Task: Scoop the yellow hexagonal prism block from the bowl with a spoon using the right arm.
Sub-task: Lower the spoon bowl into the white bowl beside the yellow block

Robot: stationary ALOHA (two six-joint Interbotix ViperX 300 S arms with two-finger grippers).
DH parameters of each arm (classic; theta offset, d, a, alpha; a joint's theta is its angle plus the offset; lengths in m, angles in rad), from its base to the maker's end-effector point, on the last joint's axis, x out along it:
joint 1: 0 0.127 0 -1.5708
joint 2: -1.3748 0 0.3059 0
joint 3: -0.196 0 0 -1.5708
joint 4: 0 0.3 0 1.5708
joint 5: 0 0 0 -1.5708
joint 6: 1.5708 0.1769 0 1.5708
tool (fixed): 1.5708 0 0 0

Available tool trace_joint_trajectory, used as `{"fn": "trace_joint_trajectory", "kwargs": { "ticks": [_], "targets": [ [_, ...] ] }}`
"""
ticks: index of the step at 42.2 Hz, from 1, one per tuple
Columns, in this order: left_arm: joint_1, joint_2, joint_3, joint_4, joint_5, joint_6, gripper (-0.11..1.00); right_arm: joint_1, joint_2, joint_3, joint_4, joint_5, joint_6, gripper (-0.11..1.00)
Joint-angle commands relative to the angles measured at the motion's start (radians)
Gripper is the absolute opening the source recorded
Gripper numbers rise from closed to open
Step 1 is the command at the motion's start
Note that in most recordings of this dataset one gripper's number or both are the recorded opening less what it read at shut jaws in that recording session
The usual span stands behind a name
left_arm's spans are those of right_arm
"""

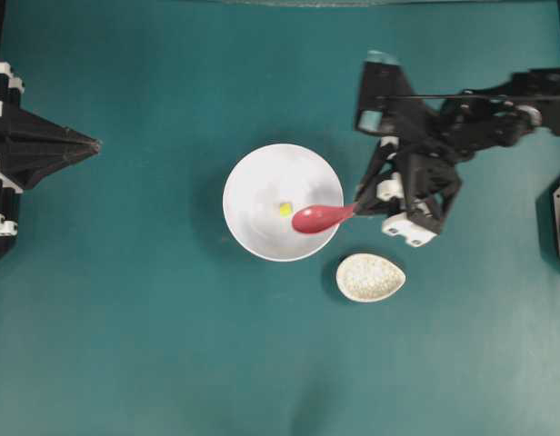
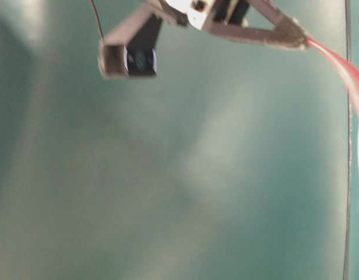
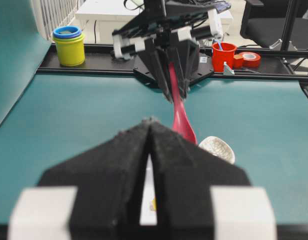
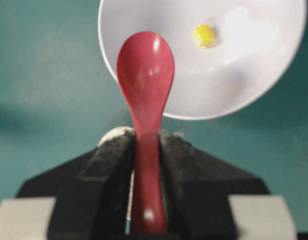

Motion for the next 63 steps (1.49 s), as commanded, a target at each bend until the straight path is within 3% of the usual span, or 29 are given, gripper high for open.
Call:
{"fn": "trace_joint_trajectory", "kwargs": {
  "ticks": [1, 5, 14, 18, 37, 63],
  "targets": [
    [0.003, 0.008, -0.009, 0.002, -0.005, -0.002, 0.00, -0.005, 0.021, -0.071, -0.014, 0.049, 0.003, 0.22],
    [0.003, 0.009, -0.009, 0.002, -0.005, -0.002, 0.00, -0.005, 0.060, -0.112, -0.058, 0.094, 0.026, 0.22],
    [0.003, 0.011, -0.008, 0.002, -0.003, -0.003, 0.00, -0.005, 0.117, -0.187, -0.196, 0.163, 0.149, 0.22],
    [0.003, 0.011, -0.009, 0.002, -0.003, -0.003, 0.00, -0.005, 0.135, -0.212, -0.230, 0.179, 0.173, 0.22],
    [0.002, 0.011, -0.009, 0.002, -0.003, -0.003, 0.00, 0.006, 0.193, -0.249, -0.235, 0.221, 0.178, 0.22],
    [0.003, 0.009, -0.009, 0.002, -0.008, -0.003, 0.00, 0.008, 0.250, -0.250, -0.236, 0.153, 0.176, 0.22]
  ]
}}
